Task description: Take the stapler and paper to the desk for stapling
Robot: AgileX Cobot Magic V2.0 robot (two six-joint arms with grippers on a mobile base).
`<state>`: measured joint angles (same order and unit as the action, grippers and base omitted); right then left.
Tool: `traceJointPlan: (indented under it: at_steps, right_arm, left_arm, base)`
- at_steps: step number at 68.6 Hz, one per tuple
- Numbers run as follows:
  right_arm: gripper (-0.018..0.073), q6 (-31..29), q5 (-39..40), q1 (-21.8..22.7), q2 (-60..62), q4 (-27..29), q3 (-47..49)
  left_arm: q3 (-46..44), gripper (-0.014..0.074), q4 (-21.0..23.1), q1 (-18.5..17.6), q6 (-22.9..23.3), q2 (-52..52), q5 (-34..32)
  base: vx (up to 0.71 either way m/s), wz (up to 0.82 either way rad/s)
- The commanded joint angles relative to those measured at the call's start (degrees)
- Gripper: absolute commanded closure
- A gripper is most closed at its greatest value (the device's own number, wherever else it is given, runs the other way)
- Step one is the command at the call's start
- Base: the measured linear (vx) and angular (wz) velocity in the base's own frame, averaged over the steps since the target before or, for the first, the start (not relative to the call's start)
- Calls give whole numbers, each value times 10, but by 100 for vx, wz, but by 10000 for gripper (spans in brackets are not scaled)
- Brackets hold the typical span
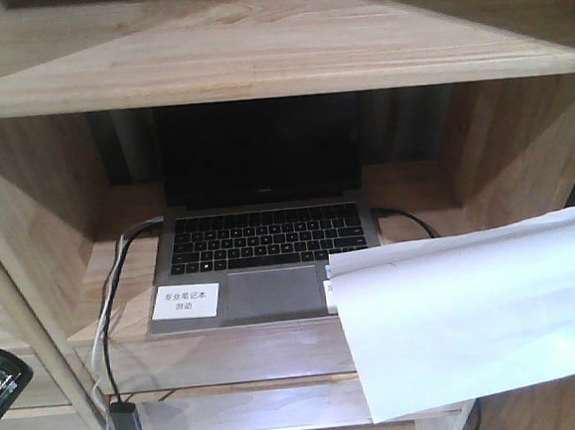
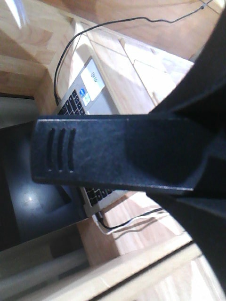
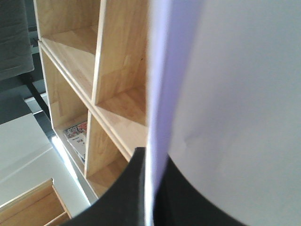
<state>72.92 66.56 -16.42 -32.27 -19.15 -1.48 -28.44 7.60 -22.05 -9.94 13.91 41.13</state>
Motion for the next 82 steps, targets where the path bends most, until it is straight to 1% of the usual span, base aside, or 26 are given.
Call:
traceJointPlan:
  at_steps: [1,53,82]
  right_arm:
    - [564,-8,52,0,-1,6,-14]
    - [564,-8,52,0,-1,6,-14]
    - [564,-8,52,0,-1,6,-14]
  left_arm:
    - [-17,603,8,-1,1,5,-64]
    - [-17,603,8,-1,1,5,-64]
    - [-17,603,8,-1,1,5,-64]
  base:
    - [-8,3]
    - [-15,3]
    - [-16,-6]
